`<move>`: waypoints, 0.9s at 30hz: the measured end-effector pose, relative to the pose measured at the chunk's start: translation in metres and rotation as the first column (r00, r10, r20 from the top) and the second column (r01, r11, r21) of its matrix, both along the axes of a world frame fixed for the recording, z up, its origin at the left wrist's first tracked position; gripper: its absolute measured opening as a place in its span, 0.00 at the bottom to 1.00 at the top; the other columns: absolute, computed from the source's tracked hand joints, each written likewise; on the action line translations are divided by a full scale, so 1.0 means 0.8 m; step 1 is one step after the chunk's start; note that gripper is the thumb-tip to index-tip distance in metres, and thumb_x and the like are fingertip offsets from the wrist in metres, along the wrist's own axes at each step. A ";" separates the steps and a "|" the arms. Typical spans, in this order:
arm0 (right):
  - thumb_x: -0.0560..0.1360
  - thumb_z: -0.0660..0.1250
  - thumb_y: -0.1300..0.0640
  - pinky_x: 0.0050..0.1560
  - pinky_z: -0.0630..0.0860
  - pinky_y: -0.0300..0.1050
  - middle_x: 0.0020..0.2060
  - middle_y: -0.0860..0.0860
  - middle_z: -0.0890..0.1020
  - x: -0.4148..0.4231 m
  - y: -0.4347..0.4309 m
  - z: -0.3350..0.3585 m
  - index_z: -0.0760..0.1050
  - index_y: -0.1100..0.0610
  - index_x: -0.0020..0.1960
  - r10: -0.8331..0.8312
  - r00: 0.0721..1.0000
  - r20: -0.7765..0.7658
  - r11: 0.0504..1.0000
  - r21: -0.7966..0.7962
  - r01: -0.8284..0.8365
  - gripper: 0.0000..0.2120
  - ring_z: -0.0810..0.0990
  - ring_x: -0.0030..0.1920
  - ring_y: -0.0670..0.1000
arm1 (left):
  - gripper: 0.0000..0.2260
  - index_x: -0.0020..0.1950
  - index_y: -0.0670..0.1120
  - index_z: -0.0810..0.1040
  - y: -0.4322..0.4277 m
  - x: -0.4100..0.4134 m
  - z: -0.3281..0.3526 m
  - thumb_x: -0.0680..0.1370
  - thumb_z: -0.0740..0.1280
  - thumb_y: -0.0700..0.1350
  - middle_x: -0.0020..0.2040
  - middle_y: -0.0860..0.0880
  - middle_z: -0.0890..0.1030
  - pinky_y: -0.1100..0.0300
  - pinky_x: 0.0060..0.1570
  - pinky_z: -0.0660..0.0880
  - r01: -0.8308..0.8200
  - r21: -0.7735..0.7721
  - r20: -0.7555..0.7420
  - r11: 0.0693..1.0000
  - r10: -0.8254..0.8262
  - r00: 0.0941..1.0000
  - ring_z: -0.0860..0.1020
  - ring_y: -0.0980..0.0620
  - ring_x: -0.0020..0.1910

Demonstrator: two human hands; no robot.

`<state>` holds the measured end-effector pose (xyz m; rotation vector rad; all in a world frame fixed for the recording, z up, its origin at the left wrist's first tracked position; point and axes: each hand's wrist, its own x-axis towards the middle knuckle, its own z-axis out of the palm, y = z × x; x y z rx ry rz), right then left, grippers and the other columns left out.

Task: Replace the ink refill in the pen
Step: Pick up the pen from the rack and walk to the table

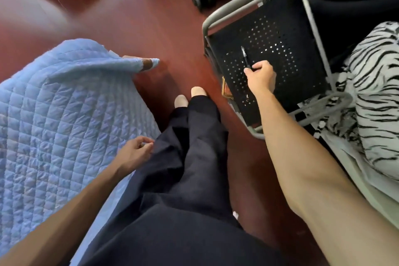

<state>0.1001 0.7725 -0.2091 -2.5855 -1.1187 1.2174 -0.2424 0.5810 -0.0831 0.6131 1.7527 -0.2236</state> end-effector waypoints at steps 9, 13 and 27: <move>0.78 0.78 0.52 0.50 0.76 0.48 0.59 0.50 0.86 0.006 0.009 -0.023 0.82 0.52 0.59 -0.013 1.000 0.001 0.999 -0.052 0.013 0.12 0.85 0.57 0.52 | 0.11 0.62 0.36 0.78 0.013 0.019 0.015 0.85 0.60 0.39 0.54 0.32 0.82 0.63 0.38 0.73 0.029 -0.019 -0.007 0.999 -0.029 1.000 0.79 0.44 0.45; 0.79 0.77 0.53 0.56 0.81 0.50 0.60 0.53 0.86 0.007 0.012 -0.015 0.84 0.53 0.59 -0.030 0.999 -0.014 0.998 -0.064 0.029 0.10 0.84 0.55 0.53 | 0.11 0.62 0.36 0.78 0.017 0.016 0.025 0.85 0.60 0.38 0.54 0.33 0.83 0.60 0.39 0.72 0.006 -0.017 -0.033 1.000 -0.007 0.999 0.79 0.44 0.43; 0.83 0.72 0.58 0.42 0.79 0.37 0.41 0.50 0.86 -0.067 -0.030 0.202 0.82 0.57 0.57 0.178 0.894 -0.410 0.984 0.079 -0.160 0.05 0.83 0.34 0.43 | 0.08 0.59 0.38 0.77 -0.003 -0.029 0.095 0.85 0.60 0.39 0.43 0.43 0.81 0.72 0.28 0.72 -0.272 0.195 -0.003 0.943 0.278 0.961 0.77 0.52 0.33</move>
